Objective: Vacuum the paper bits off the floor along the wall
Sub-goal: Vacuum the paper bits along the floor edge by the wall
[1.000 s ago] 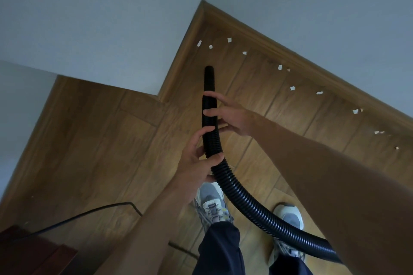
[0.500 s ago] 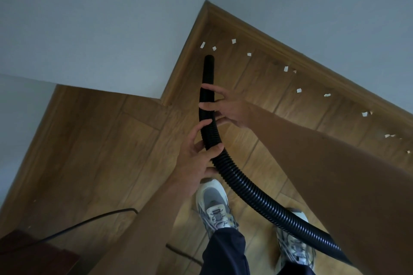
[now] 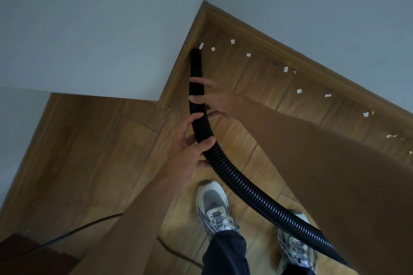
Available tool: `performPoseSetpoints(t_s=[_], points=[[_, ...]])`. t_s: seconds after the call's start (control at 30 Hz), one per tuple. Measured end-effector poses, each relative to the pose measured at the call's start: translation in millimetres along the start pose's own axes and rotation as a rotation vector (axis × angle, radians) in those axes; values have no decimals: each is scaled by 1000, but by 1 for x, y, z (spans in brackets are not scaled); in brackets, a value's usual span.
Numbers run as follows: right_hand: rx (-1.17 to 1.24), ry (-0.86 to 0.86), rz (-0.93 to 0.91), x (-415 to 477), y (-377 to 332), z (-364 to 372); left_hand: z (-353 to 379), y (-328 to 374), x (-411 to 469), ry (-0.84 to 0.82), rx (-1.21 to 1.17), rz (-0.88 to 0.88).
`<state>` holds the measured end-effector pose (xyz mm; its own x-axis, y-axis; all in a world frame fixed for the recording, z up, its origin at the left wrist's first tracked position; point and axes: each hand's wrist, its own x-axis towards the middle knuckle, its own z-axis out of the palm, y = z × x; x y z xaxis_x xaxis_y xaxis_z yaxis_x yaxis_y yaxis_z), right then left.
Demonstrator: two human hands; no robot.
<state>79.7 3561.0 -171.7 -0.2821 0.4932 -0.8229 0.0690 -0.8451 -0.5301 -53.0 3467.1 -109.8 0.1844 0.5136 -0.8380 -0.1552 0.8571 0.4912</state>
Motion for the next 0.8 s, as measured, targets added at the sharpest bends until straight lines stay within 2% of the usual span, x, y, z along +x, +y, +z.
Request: performPoseSetpoints(t_s=[0.8], points=[[154, 156, -37, -26, 14, -48, 36, 2, 9, -118, 183, -37]])
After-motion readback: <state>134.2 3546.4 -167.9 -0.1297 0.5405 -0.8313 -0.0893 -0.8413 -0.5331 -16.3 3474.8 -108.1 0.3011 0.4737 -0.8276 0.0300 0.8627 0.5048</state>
